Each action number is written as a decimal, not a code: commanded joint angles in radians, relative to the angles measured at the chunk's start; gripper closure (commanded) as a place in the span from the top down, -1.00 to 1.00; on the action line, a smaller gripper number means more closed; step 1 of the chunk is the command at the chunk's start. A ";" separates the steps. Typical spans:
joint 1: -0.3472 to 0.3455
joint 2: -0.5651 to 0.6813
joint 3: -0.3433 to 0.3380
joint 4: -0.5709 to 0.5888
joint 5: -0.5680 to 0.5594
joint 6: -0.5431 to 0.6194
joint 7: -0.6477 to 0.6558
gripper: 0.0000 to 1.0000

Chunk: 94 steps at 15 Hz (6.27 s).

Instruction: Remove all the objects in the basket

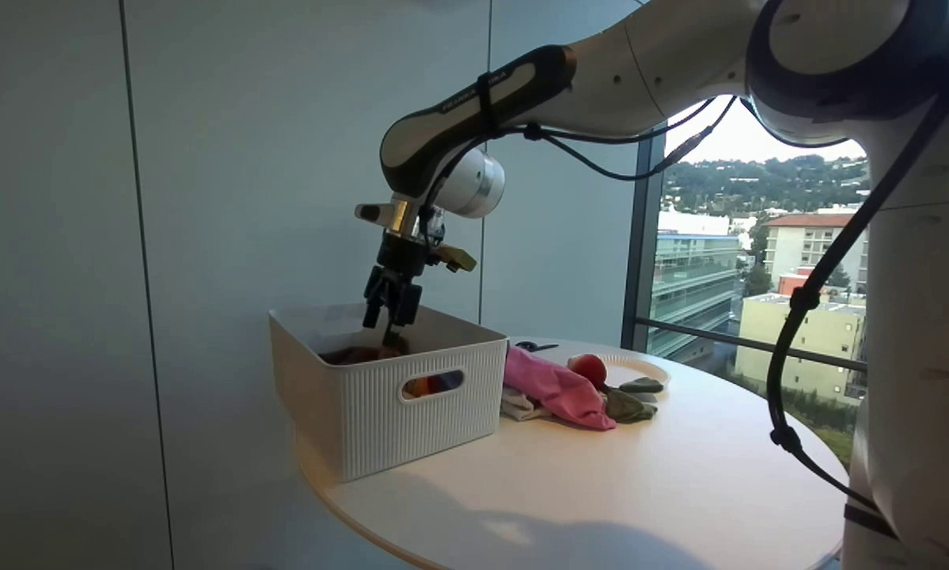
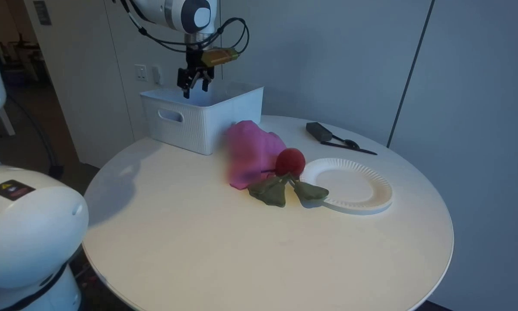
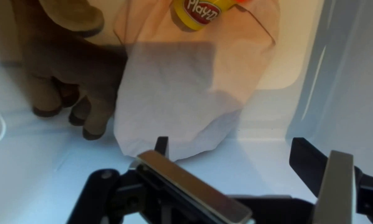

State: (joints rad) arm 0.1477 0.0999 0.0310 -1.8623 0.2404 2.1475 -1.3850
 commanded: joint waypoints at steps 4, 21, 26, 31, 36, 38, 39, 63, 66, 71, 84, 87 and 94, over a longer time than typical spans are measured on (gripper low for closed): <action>-0.056 0.172 0.065 0.174 -0.026 -0.070 -0.167 1.00; -0.052 0.516 0.097 0.497 -0.252 -0.051 -0.123 0.36; -0.051 0.477 0.096 0.492 -0.255 -0.058 -0.109 -0.43; -0.059 0.425 0.090 0.472 -0.255 -0.050 -0.077 -0.91; -0.085 0.273 0.094 0.410 -0.230 0.005 -0.036 -0.81; -0.092 0.193 0.087 0.376 -0.236 0.068 -0.011 -0.81; -0.094 0.150 0.081 0.357 -0.246 0.097 0.000 -0.81; -0.280 -0.660 -0.099 -0.448 -0.822 0.172 0.931 -0.81; -0.260 -0.566 -0.128 -0.512 -0.797 0.251 0.990 -0.71; -0.256 -0.486 -0.133 -0.487 -0.740 0.251 0.993 0.14; 0.028 -0.468 -0.120 -0.163 -0.531 0.203 0.603 1.00; 0.059 -0.306 -0.112 -0.068 -0.428 0.165 0.481 1.00; -0.015 0.033 -0.025 0.178 -0.433 0.136 0.297 1.00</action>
State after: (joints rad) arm 0.1706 0.0100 -0.0322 -1.8380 -0.2233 2.3196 -0.9829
